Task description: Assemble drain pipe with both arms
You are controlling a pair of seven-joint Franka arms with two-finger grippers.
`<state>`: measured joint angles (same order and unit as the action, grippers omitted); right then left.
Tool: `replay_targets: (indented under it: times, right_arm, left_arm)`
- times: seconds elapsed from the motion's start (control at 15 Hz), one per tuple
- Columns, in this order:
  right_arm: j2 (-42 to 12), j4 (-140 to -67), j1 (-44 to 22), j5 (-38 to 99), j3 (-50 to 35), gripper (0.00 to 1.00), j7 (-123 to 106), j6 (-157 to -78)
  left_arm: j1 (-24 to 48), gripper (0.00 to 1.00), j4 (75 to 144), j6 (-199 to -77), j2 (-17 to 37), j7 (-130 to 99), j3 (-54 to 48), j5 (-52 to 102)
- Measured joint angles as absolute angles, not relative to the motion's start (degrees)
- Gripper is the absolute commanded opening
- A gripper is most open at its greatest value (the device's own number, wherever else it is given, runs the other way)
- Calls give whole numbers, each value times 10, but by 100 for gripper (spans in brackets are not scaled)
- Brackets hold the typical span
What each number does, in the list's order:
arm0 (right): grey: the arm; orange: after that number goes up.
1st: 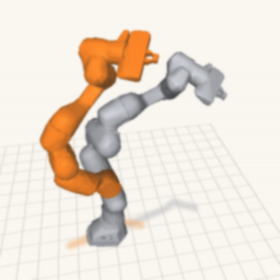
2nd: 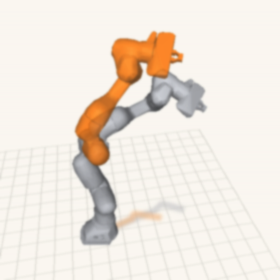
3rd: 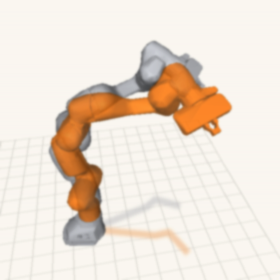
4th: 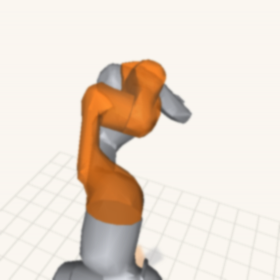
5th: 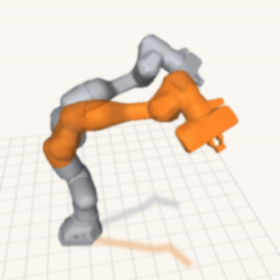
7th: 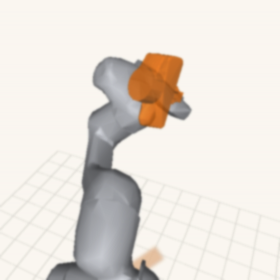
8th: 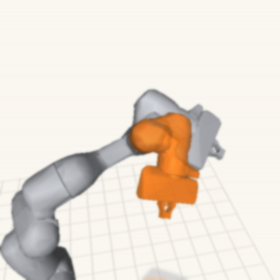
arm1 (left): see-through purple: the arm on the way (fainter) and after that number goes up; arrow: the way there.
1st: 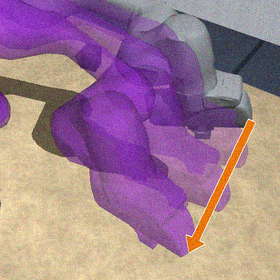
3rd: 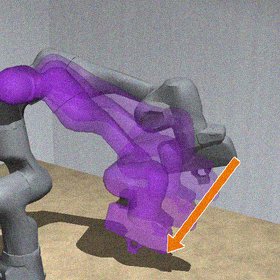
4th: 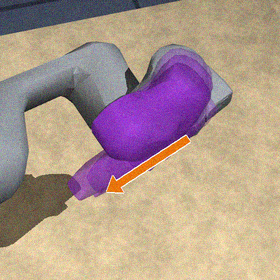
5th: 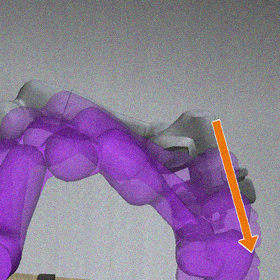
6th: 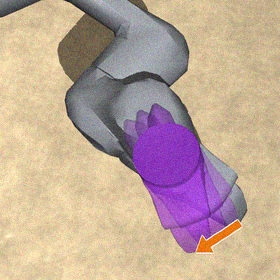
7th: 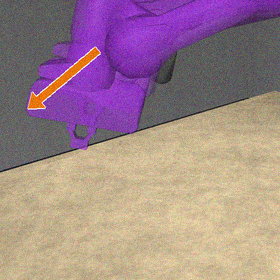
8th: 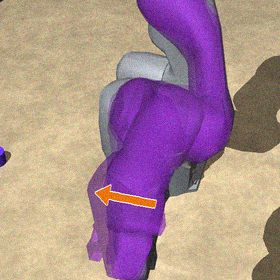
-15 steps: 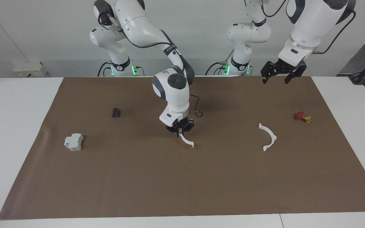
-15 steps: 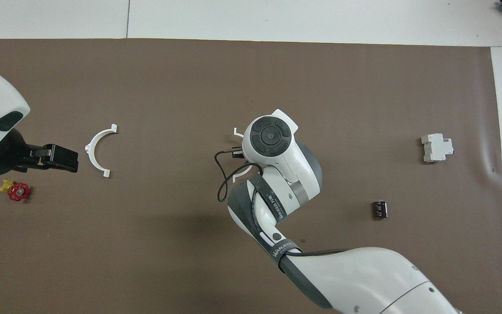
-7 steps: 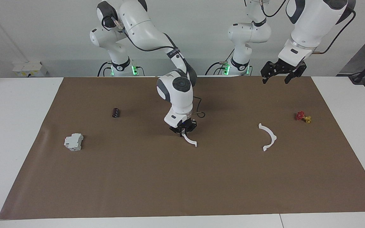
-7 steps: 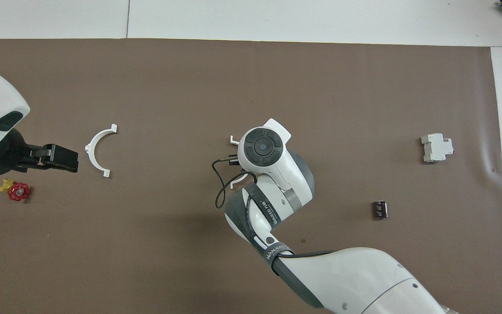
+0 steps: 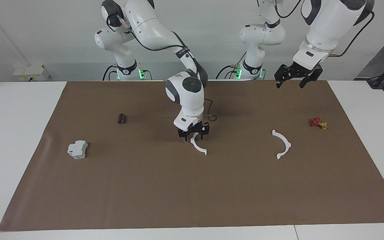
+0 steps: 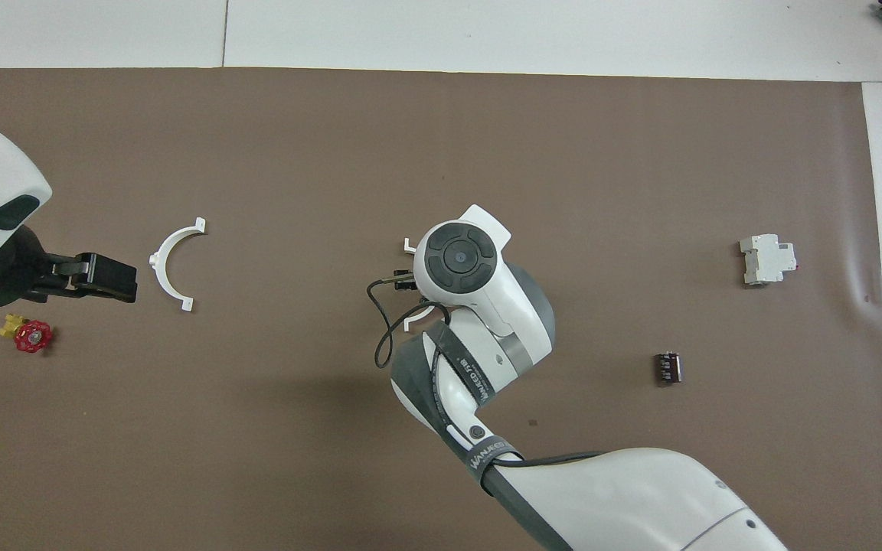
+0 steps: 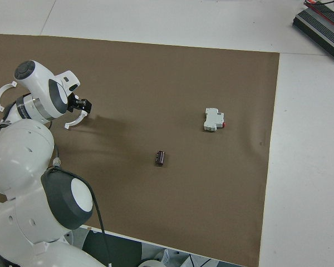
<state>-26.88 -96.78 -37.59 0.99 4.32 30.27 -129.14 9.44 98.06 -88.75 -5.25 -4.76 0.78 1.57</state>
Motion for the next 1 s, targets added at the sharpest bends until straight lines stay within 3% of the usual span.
replay_targets:
  times: [0.2, 0.54, 1.0]
  right_arm:
    - [-189, -964, -336, 9, 49, 100, 303, -1219]
    - [-100, -965, -221, 7, 52, 100, 245, -1119]
    - [-54, -970, -77, 7, 53, 100, 113, -964]
  left_arm:
    - [87, 100, 992, -934, -53, -49, 10, 14]
    - [72, 100, 1158, -1216, -53, -50, 12, 14]
    - [26, 100, 1232, -1438, 78, -67, 13, 14]
